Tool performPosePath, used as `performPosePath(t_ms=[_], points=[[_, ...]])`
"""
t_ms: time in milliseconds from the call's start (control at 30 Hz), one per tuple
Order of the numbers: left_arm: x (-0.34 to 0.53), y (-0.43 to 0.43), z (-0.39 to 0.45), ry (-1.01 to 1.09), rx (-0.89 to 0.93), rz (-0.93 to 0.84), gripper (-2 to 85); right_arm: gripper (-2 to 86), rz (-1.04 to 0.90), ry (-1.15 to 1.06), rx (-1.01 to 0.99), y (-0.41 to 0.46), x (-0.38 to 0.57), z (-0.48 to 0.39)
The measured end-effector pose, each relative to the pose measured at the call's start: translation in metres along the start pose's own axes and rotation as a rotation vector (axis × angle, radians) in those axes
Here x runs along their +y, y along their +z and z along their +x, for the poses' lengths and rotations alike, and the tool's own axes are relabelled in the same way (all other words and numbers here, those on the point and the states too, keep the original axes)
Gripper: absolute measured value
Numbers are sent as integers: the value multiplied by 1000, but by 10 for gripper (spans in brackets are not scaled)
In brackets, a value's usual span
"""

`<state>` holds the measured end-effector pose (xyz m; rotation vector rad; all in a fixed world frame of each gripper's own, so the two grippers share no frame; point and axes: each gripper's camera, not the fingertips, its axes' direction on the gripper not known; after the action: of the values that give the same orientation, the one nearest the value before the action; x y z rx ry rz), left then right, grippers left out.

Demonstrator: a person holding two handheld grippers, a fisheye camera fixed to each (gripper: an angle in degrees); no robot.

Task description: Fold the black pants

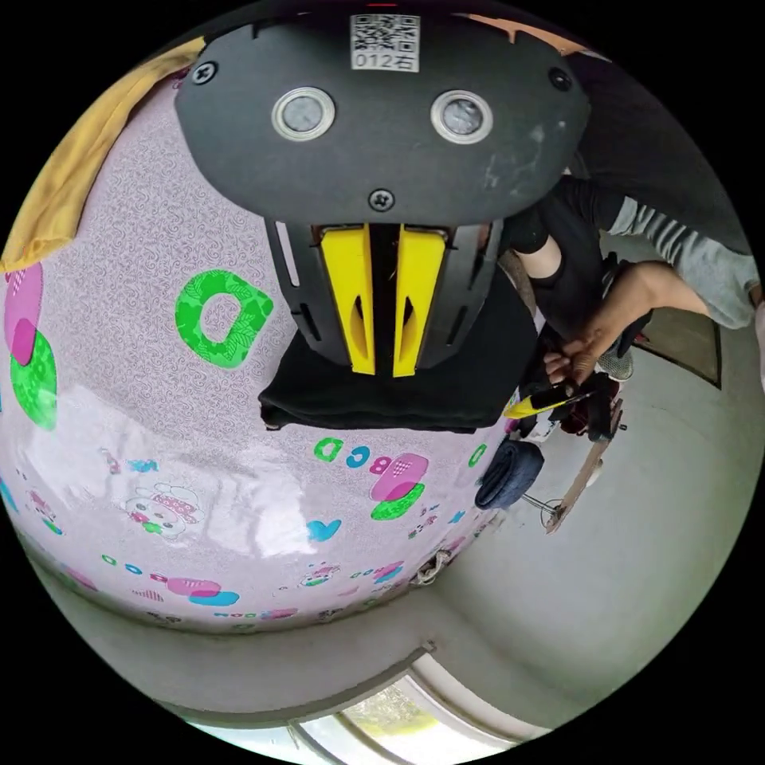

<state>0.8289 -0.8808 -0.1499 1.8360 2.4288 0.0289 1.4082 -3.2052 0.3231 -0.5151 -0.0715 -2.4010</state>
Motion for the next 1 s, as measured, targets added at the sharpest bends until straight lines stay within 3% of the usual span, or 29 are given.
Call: performPosePath(t_ms=[100,167,233,333,533,767,1000], points=[[23,6,-80,-228,230,-70,163,98,-38,143,-165,-2,75,77],[39,21,-112,-318,358,-107,178,120,-4,306,-407,14,143,142],[48,36,-128,-340,382,-154,191,123,14,377,-517,33,186,172],[52,63,-144,-347,405,-208,203,125,-6,412,-523,65,237,184],[43,91,-170,-342,458,-183,213,209,-124,430,-462,113,310,185],[27,127,-187,-287,497,-205,217,207,-187,408,-528,207,366,163],[9,168,-183,-199,518,-255,220,182,-305,300,-525,315,362,107]])
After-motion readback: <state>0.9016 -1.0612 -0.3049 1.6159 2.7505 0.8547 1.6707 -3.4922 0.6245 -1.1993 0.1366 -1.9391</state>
